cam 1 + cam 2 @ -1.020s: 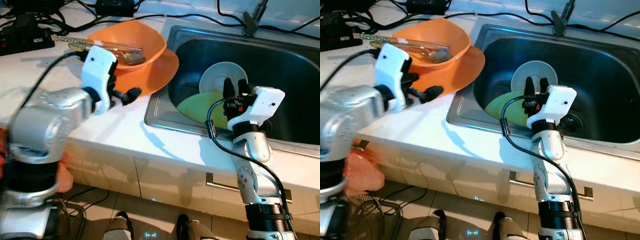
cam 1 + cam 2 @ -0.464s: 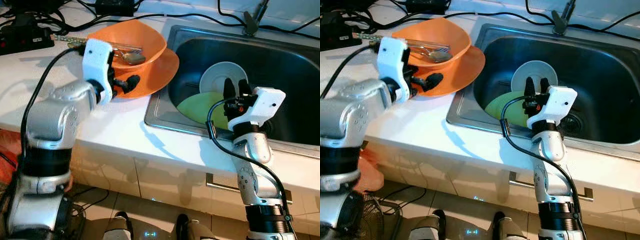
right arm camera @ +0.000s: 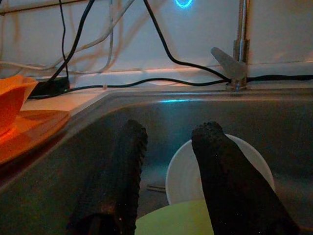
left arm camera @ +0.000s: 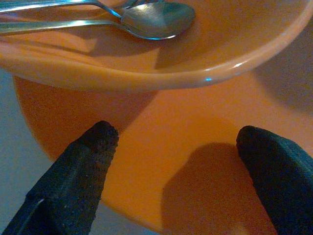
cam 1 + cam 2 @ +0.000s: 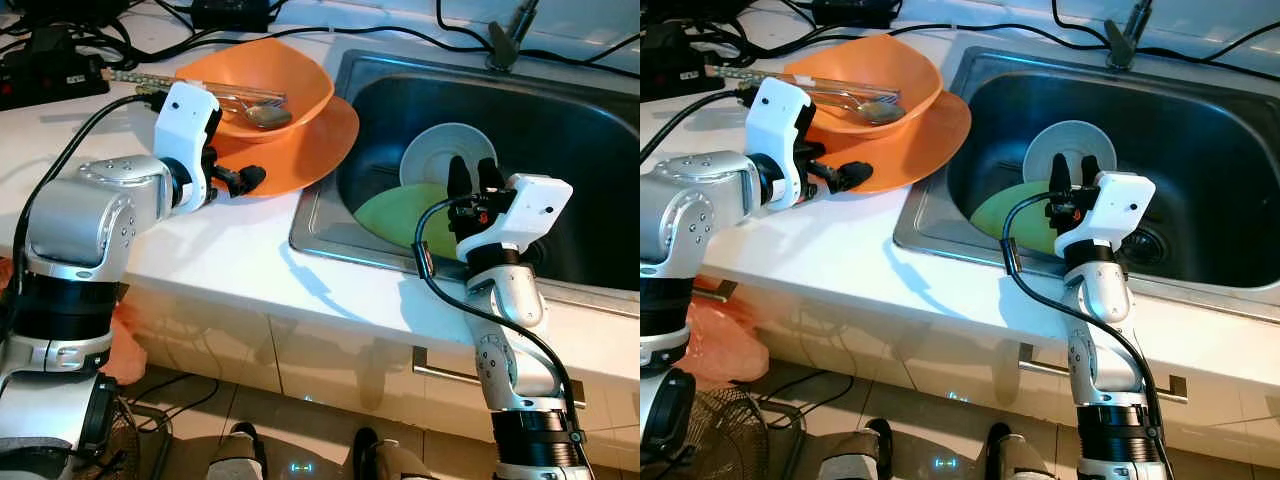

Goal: Kitchen organization

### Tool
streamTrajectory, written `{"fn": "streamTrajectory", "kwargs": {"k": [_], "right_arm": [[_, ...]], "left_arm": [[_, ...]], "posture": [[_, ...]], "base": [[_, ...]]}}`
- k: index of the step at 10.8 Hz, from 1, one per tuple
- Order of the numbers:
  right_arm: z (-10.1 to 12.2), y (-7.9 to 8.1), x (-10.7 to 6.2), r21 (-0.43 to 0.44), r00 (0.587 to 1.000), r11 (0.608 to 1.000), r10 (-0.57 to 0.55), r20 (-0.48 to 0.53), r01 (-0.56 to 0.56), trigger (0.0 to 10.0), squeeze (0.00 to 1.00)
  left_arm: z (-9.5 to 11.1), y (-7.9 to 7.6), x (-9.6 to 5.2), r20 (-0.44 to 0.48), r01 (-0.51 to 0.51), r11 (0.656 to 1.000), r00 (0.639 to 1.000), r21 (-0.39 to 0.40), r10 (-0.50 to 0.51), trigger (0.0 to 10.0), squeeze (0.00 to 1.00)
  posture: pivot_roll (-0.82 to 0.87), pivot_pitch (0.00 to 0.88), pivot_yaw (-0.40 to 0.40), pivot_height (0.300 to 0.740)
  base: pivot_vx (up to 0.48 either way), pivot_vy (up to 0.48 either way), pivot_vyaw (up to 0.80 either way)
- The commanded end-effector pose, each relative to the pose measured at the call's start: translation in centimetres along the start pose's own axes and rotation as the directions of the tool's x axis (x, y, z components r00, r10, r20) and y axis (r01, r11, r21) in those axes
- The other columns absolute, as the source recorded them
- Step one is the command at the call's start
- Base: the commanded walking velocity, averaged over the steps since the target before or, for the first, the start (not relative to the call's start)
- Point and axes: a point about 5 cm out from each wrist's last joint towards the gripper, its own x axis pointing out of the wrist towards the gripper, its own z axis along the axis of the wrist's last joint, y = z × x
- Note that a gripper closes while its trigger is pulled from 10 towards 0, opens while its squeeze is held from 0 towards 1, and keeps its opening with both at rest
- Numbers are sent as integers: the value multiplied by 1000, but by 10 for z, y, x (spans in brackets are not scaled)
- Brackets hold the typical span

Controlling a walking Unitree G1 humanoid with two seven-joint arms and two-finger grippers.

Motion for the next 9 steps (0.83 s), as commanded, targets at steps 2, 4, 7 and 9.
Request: {"fn": "streamTrajectory", "kwargs": {"k": [2,4,7,9], "right_arm": [[-20,-8,-8,-3,995,999,-34,-98,34,10000,0],[-21,-6,-9,2,994,999,-34,-100,34,10000,0],[-24,-4,-12,8,994,999,-34,-106,36,10000,0],[-26,-2,-13,15,993,999,-31,-112,33,10000,0]], "left_arm": [[-9,1,-1,-42,15,1000,999,-11,-15,10000,0],[-17,-1,2,-69,40,999,997,-31,-42,10000,0],[-30,-1,3,-137,68,998,988,-19,-70,10000,0],[-33,2,-8,-163,60,998,985,8,-58,10000,0]], "posture": [[165,250,16,740],[161,247,22,740],[165,244,44,740],[180,247,49,740]], "base": [[0,0,0],[0,0,0],[0,0,0],[0,0,0]]}}
